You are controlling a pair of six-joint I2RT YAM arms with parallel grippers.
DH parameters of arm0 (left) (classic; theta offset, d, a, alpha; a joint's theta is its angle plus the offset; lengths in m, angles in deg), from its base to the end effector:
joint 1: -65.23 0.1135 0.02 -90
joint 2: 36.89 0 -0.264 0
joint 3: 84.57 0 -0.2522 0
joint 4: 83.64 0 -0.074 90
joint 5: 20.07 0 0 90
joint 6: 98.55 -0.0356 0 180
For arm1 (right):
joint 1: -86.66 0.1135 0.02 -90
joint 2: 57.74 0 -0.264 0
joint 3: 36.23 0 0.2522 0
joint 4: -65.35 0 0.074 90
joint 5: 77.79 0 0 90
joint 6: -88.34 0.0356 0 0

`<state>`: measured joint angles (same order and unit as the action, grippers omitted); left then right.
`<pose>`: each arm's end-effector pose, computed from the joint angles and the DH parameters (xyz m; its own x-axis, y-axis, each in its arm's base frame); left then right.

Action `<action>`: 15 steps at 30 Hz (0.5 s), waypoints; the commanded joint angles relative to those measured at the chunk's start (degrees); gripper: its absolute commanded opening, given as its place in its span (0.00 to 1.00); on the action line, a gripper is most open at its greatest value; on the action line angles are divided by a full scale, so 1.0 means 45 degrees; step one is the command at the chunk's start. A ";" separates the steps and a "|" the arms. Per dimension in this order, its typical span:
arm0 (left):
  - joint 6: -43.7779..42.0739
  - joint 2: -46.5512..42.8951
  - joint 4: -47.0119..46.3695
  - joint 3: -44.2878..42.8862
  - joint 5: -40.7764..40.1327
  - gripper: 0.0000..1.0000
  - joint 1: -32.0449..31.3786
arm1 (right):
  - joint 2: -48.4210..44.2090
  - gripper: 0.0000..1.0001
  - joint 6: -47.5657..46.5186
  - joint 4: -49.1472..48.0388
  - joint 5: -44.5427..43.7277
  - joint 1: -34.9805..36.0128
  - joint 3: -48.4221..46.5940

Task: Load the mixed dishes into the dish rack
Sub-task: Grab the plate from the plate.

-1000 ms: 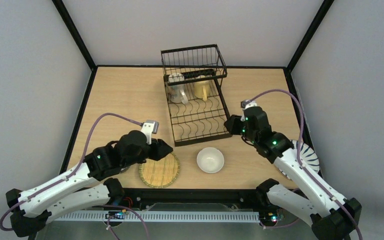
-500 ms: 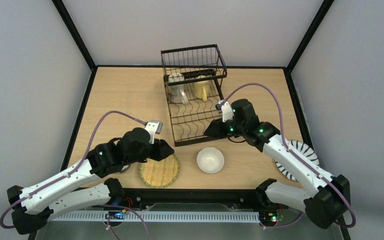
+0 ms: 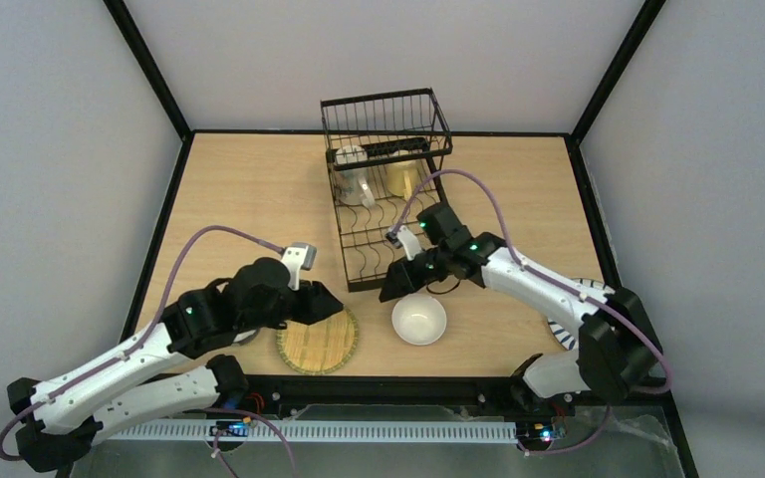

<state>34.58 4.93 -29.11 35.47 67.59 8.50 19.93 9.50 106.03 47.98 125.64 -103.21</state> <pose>0.0841 -0.1256 0.3030 -0.7963 -0.0315 -0.6041 0.3740 0.7592 -0.5327 0.2012 0.1896 0.2443 -0.7495 -0.4045 -0.5241 -0.6615 0.4887 0.5688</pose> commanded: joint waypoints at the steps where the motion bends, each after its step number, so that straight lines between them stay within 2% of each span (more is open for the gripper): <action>1: 0.0180 -0.0398 0.0522 -0.0061 0.0112 0.99 -0.0020 | 0.0763 0.97 -0.0258 -0.0210 0.0598 0.0741 -0.0695; 15: 0.0042 -0.0636 0.1022 -0.0124 0.0209 0.99 -0.0030 | 0.2522 0.96 0.0299 -0.2205 0.0452 0.1959 -0.0473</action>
<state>35.13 2.94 -27.08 35.47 67.59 8.50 30.07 9.59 100.87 49.56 133.42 -105.76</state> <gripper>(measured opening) 0.989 0.965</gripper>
